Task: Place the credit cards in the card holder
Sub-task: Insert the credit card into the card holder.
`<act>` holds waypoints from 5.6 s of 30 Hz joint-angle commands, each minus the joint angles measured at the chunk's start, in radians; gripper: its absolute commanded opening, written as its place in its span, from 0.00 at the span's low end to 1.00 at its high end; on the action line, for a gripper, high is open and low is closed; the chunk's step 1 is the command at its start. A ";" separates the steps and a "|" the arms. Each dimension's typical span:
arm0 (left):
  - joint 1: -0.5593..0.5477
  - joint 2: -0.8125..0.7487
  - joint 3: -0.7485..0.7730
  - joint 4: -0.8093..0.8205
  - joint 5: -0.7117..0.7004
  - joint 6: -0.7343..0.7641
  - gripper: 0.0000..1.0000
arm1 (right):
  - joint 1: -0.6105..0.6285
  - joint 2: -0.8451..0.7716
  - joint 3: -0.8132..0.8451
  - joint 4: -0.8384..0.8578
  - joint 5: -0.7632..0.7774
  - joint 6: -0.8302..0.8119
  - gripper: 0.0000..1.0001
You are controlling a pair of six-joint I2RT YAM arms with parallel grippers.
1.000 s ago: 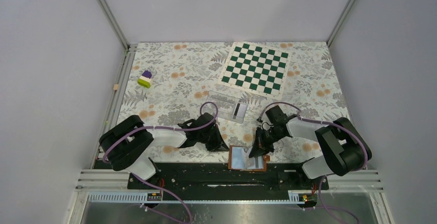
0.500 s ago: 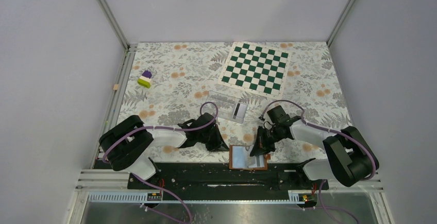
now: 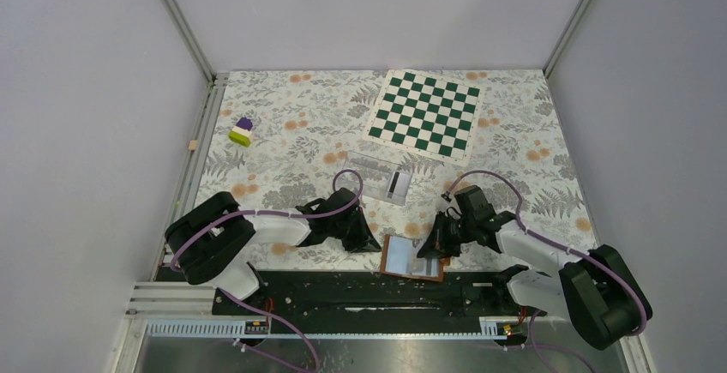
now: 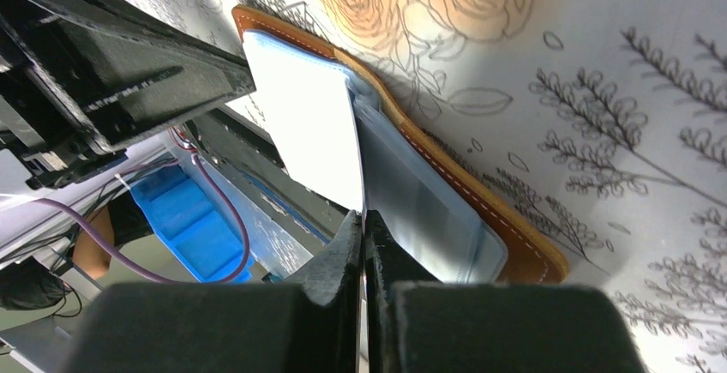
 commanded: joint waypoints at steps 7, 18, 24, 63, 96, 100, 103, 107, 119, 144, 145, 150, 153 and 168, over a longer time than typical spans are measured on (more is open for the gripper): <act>-0.007 -0.016 0.010 0.003 -0.038 0.011 0.00 | 0.005 0.067 -0.042 0.283 0.028 0.029 0.00; -0.005 -0.196 -0.036 -0.120 -0.177 -0.010 0.00 | 0.005 0.321 0.080 0.463 -0.041 0.011 0.00; 0.000 -0.226 -0.064 -0.110 -0.190 -0.019 0.00 | 0.005 0.363 0.131 0.458 -0.039 0.020 0.00; 0.003 -0.008 0.085 -0.193 -0.146 0.034 0.00 | 0.005 0.299 0.082 0.247 -0.007 -0.005 0.00; 0.063 0.097 0.221 -0.231 -0.069 0.152 0.00 | -0.006 0.401 0.353 -0.147 0.103 -0.335 0.51; 0.067 0.105 0.249 -0.269 -0.076 0.176 0.00 | -0.006 0.396 0.367 -0.154 0.128 -0.332 0.51; 0.073 0.118 0.282 -0.321 -0.091 0.206 0.00 | -0.005 0.407 0.393 -0.191 0.173 -0.343 0.51; 0.077 0.131 0.316 -0.360 -0.100 0.234 0.00 | -0.005 0.394 0.402 -0.211 0.234 -0.352 0.48; 0.087 0.124 0.412 -0.503 -0.121 0.327 0.00 | -0.005 0.419 0.364 -0.064 0.190 -0.333 0.35; 0.132 0.280 0.550 -0.513 -0.058 0.409 0.21 | -0.004 0.471 0.437 -0.055 0.147 -0.313 0.37; 0.133 0.285 0.556 -0.529 -0.071 0.412 0.19 | -0.004 0.476 0.438 -0.049 0.135 -0.313 0.37; 0.132 0.301 0.566 -0.549 -0.092 0.432 0.16 | 0.008 0.514 0.459 -0.029 0.077 -0.319 0.36; 0.130 0.307 0.568 -0.551 -0.093 0.434 0.17 | 0.020 0.528 0.460 -0.027 0.067 -0.317 0.36; 0.132 0.089 0.422 -0.504 -0.028 0.365 0.38 | 0.041 0.445 0.378 -0.012 0.068 -0.178 0.45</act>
